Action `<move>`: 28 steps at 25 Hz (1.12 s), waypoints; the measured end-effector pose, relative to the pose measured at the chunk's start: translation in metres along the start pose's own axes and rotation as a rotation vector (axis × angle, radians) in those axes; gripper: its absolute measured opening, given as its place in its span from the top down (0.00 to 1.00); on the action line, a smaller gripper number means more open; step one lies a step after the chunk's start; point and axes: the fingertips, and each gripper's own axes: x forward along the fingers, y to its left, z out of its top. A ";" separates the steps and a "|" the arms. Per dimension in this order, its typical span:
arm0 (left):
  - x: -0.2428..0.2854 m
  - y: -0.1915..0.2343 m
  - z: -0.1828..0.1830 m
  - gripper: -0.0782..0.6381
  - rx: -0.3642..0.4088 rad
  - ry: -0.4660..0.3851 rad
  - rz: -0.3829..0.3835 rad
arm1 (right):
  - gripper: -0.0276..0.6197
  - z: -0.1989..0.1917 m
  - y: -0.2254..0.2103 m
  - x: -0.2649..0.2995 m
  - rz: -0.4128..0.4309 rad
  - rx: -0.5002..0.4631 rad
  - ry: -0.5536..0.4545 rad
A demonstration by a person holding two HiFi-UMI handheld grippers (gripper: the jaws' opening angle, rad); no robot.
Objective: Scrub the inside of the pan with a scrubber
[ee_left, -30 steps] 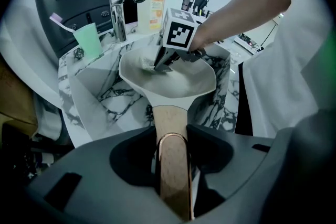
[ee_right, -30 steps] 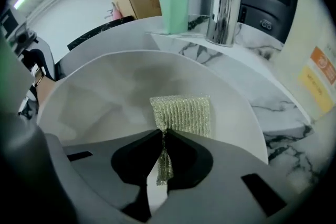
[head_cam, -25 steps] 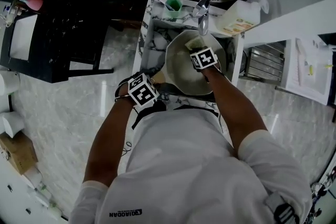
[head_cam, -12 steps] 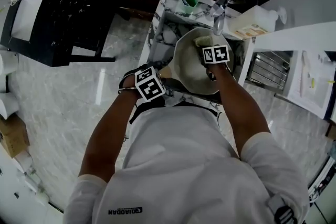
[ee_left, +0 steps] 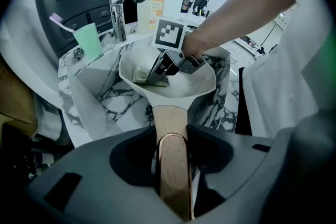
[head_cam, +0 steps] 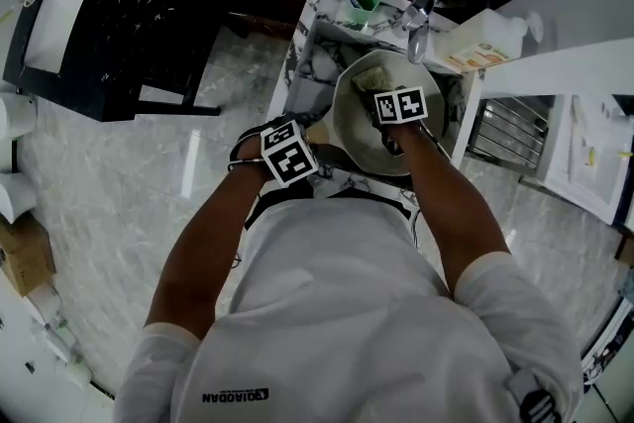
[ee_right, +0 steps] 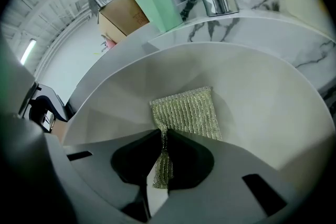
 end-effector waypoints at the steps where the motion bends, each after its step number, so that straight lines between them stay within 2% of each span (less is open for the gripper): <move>1: 0.000 0.000 0.000 0.63 0.001 -0.001 0.000 | 0.86 -0.001 0.004 0.000 0.006 -0.012 0.001; 5: 0.000 0.000 0.000 0.63 0.000 -0.004 0.002 | 0.86 -0.007 0.023 0.004 0.039 -0.061 0.012; 13: 0.000 0.000 0.001 0.63 0.001 -0.004 0.003 | 0.86 -0.014 0.045 0.007 0.101 -0.040 0.018; 23: 0.000 -0.001 0.001 0.63 0.000 -0.006 0.000 | 0.86 -0.014 0.048 0.008 0.085 -0.010 0.050; 28: 0.000 -0.002 0.001 0.63 -0.001 -0.008 -0.004 | 0.86 -0.004 0.043 -0.015 0.078 -0.013 0.027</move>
